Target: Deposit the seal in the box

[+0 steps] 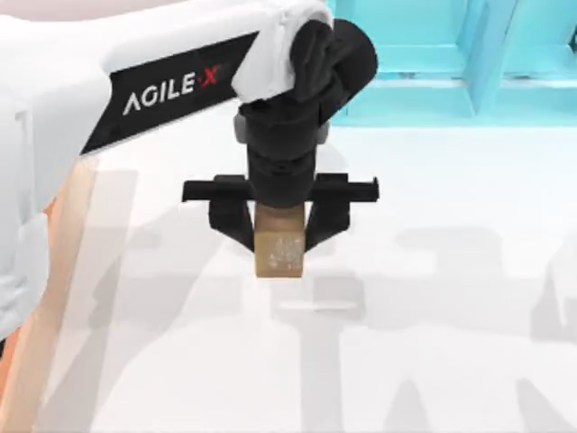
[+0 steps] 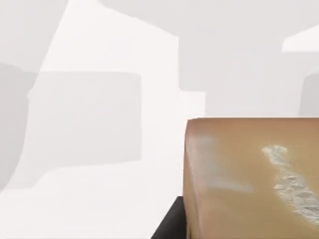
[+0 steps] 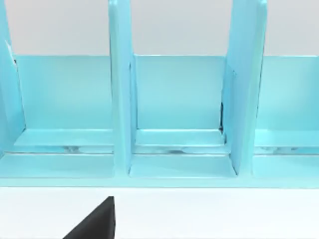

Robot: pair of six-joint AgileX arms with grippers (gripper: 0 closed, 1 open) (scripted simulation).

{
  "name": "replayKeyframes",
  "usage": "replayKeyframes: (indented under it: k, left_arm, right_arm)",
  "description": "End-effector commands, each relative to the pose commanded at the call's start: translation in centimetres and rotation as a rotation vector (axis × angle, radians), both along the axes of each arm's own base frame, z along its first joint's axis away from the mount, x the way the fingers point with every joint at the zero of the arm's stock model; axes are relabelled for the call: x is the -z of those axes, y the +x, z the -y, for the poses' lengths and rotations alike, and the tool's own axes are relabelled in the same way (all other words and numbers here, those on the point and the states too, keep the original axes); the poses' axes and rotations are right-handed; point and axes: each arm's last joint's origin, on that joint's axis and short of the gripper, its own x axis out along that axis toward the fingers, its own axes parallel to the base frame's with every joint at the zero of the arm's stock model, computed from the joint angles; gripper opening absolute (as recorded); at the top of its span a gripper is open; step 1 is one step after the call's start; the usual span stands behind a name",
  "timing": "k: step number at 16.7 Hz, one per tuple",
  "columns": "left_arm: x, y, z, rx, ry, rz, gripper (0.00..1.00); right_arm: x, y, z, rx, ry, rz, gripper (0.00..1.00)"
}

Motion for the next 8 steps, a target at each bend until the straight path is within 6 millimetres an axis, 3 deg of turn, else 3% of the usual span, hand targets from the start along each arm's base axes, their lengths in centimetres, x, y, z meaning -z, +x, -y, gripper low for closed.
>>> replayKeyframes:
  k: [4, 8]
  left_arm:
    - [-3.5, -0.2, -0.2, 0.001, -0.009, 0.012, 0.0]
    - [-3.3, -0.1, -0.2, 0.001, -0.006, 0.009, 0.0]
  right_arm:
    - [0.0, 0.0, 0.0, 0.0, 0.0, 0.0, 1.0]
    - [0.0, 0.0, 0.0, 0.0, 0.0, 0.0, 1.0]
